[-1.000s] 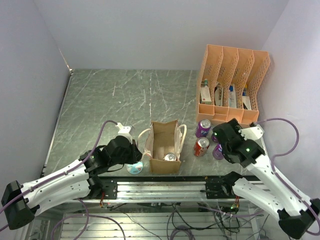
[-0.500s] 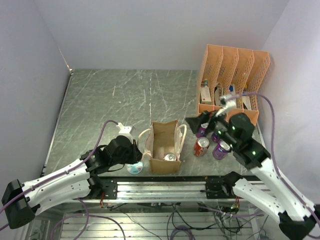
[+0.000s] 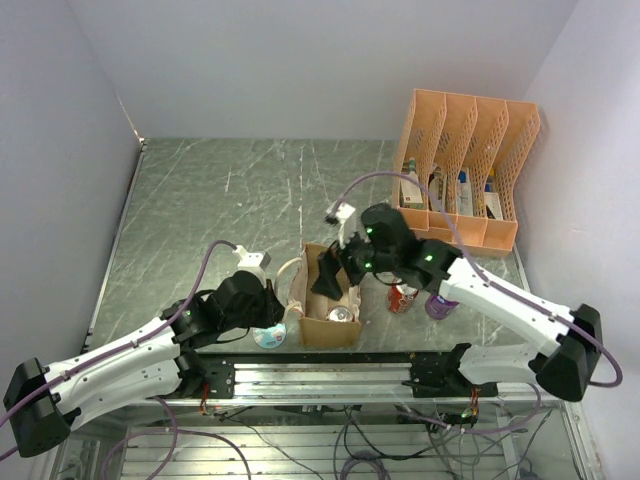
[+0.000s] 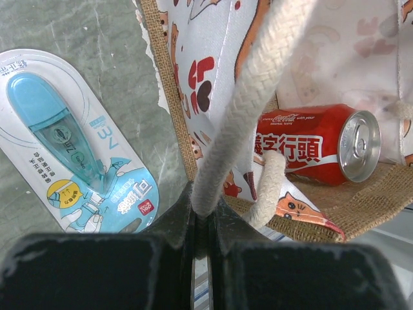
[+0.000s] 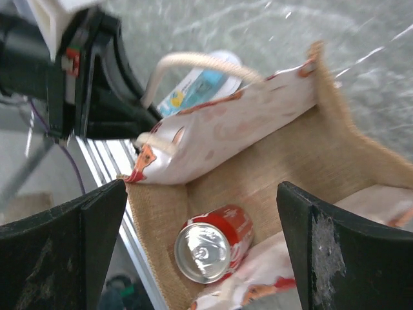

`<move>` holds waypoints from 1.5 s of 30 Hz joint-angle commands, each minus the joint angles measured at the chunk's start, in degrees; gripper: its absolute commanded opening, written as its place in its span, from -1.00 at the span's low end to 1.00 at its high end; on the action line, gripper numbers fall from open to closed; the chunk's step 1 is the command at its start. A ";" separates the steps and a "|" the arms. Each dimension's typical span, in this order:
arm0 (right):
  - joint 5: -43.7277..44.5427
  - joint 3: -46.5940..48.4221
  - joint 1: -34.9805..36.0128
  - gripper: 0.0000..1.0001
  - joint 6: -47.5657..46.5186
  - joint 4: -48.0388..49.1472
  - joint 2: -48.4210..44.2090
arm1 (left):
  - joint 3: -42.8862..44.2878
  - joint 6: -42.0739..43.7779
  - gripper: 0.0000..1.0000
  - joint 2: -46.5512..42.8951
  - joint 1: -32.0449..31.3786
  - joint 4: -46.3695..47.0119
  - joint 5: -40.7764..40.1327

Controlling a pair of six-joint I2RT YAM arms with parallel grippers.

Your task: Take the beverage out of the canvas bag

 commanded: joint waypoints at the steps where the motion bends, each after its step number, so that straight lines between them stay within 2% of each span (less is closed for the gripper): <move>1: 7.73 2.76 6.01 1.00 -3.91 -8.80 4.70 | 1.26 0.57 -0.86 0.89 0.13 1.11 0.97; 7: 15.94 1.50 8.58 1.00 -3.78 -14.04 10.11 | 1.33 0.73 -0.86 1.79 0.07 1.83 1.39; 17: 13.75 -2.02 14.01 1.00 -4.80 -16.04 13.48 | 0.97 0.97 -0.86 1.99 0.09 1.88 1.57; 24: 20.11 0.07 15.81 1.00 -3.79 -19.80 17.63 | 1.19 1.22 -0.86 2.47 0.17 2.12 1.71; 37: 30.98 8.22 16.01 1.00 -3.19 -13.92 3.56 | 1.23 1.46 -0.86 3.30 0.10 2.94 1.89; 45: 19.95 11.23 16.07 1.00 -1.32 -9.84 0.00 | 0.51 0.98 -0.86 2.30 0.14 2.79 1.83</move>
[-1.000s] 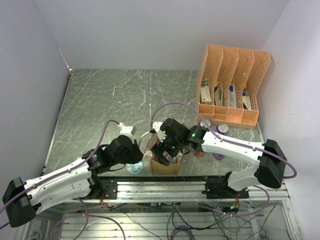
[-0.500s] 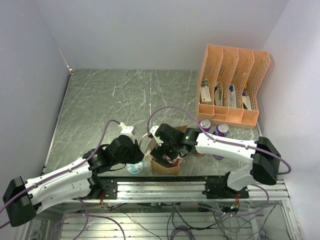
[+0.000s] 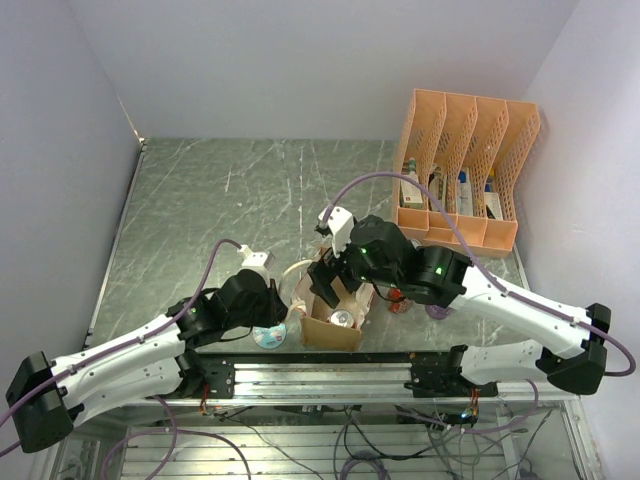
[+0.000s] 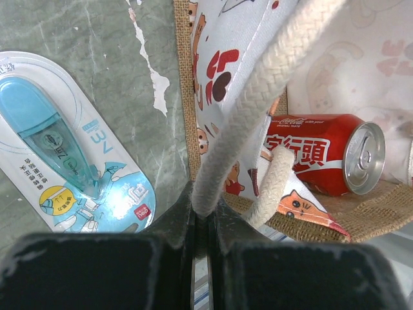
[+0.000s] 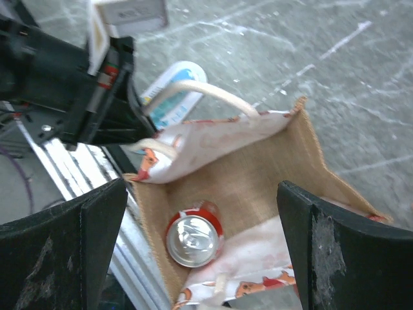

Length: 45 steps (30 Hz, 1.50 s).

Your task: Take the beverage out of the canvas bag

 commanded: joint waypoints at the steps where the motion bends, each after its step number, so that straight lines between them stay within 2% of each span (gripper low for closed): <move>1: -7.39 0.62 0.42 1.00 2.04 3.82 -0.26 | 0.44 0.49 -0.86 -0.50 0.18 0.72 0.97; 3: -8.37 0.55 0.40 0.99 2.84 3.70 0.80 | 0.43 0.57 -0.86 -0.34 0.17 0.88 1.08; 4: -7.91 0.94 0.43 0.92 3.12 2.75 1.88 | 0.49 0.61 -0.86 -0.27 0.15 0.93 1.06; 7: -3.84 3.65 0.61 0.47 4.34 -4.82 7.05 | 0.71 0.72 -0.86 -0.34 0.09 0.61 0.95; 9: -0.85 5.10 0.98 0.38 5.41 -9.16 10.64 | 0.78 0.81 -0.86 -0.62 0.12 0.18 0.90; 19: 0.47 0.03 2.83 0.42 6.93 -14.08 14.63 | 0.34 0.70 -0.86 -1.20 0.10 0.19 0.68; 25: -0.57 -2.42 3.35 0.68 6.57 -13.36 14.41 | 0.12 0.71 -0.86 -1.13 0.15 0.48 0.88; 30: 0.39 -4.20 3.43 0.77 6.69 -12.59 16.48 | 0.24 0.62 -0.86 -1.11 0.12 0.52 0.97; 41: 3.00 -7.79 3.47 0.70 7.26 -10.94 21.68 | 0.16 0.44 -0.86 -1.89 0.10 -0.20 0.71; 45: 3.31 -8.47 3.44 0.57 7.35 -10.35 22.64 | 0.33 0.52 -0.86 -1.67 0.08 -0.16 0.62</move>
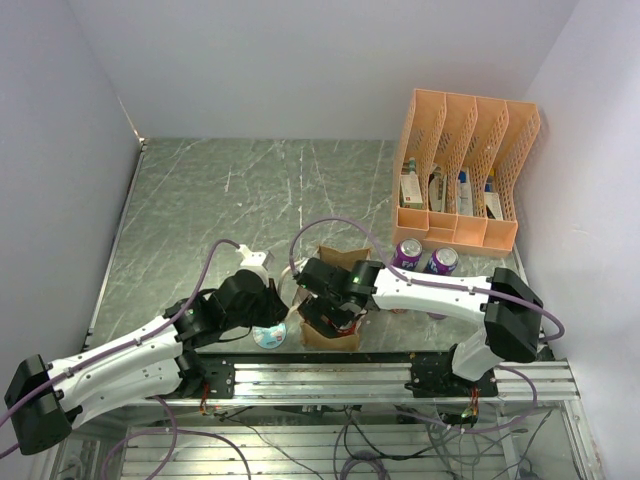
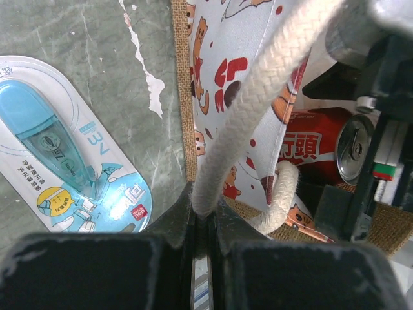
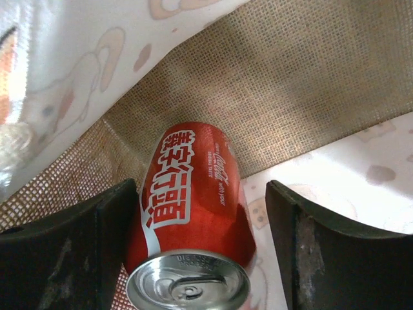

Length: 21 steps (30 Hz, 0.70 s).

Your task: Take the beverage out of the canvas bag

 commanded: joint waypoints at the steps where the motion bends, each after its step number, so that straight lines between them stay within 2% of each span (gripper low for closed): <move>1: 2.59 -2.12 0.39 0.52 -0.52 -1.82 1.76 | 0.30 0.53 -0.86 -0.20 0.15 -0.07 0.56; 3: 2.54 -2.05 0.33 0.33 -0.60 -1.96 1.70 | 0.41 0.51 -0.86 -0.15 0.11 -0.09 0.56; 6: 2.85 -1.49 0.35 -0.13 -0.52 -2.52 1.11 | 0.39 0.53 -0.86 -0.20 0.17 -0.22 0.57; 7: 3.04 -1.26 0.38 -0.22 -0.46 -2.64 0.87 | 0.50 0.51 -0.86 -0.14 0.13 -0.18 0.57; 15: 3.34 0.74 0.33 -0.64 -0.86 -1.07 -4.39 | 0.34 0.38 -0.86 0.30 0.14 0.39 0.86; 21: 4.88 2.31 0.24 -0.84 -0.65 3.10 -8.06 | 0.60 0.47 -0.86 0.07 0.15 0.05 0.75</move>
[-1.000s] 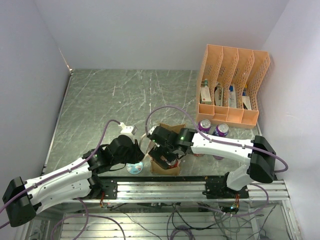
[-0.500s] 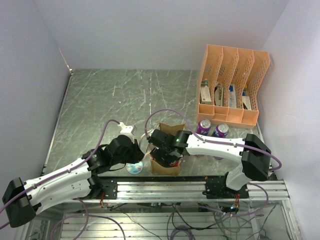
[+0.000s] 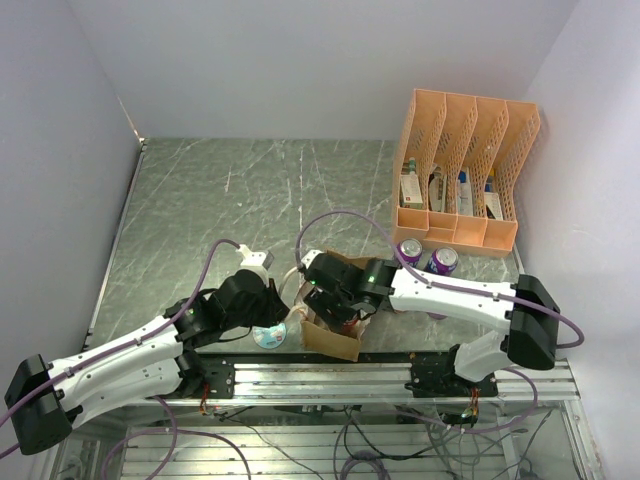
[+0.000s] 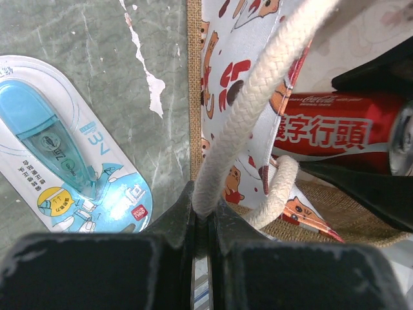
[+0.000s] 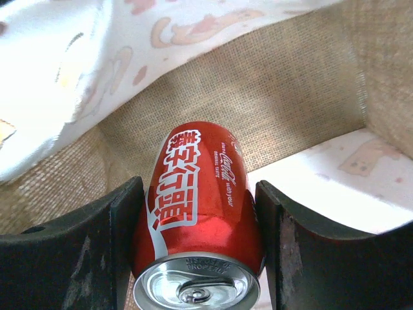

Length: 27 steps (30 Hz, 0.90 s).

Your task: Take the beverage out of the canvas bag

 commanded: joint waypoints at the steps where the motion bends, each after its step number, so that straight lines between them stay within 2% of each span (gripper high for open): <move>1: 2.86 2.93 0.20 -0.86 -0.26 3.89 -3.94 | 0.68 0.51 -0.86 -0.15 0.06 0.07 0.78; 10: 4.33 2.61 -0.71 -1.00 1.81 12.36 -2.60 | 0.83 0.48 -0.86 -0.06 0.09 0.44 0.61; 17: 6.17 6.98 -1.37 -1.00 1.76 15.89 -2.04 | 1.66 0.51 -0.86 0.70 0.17 1.01 -0.80; 22: 7.63 9.77 -1.38 -1.00 -0.86 19.70 -5.61 | 2.56 0.75 -0.86 1.26 0.12 1.46 -1.96; 27: 7.37 9.56 -1.37 -1.00 -3.22 26.46 -13.84 | 2.21 0.00 -0.86 1.10 0.15 1.58 -3.41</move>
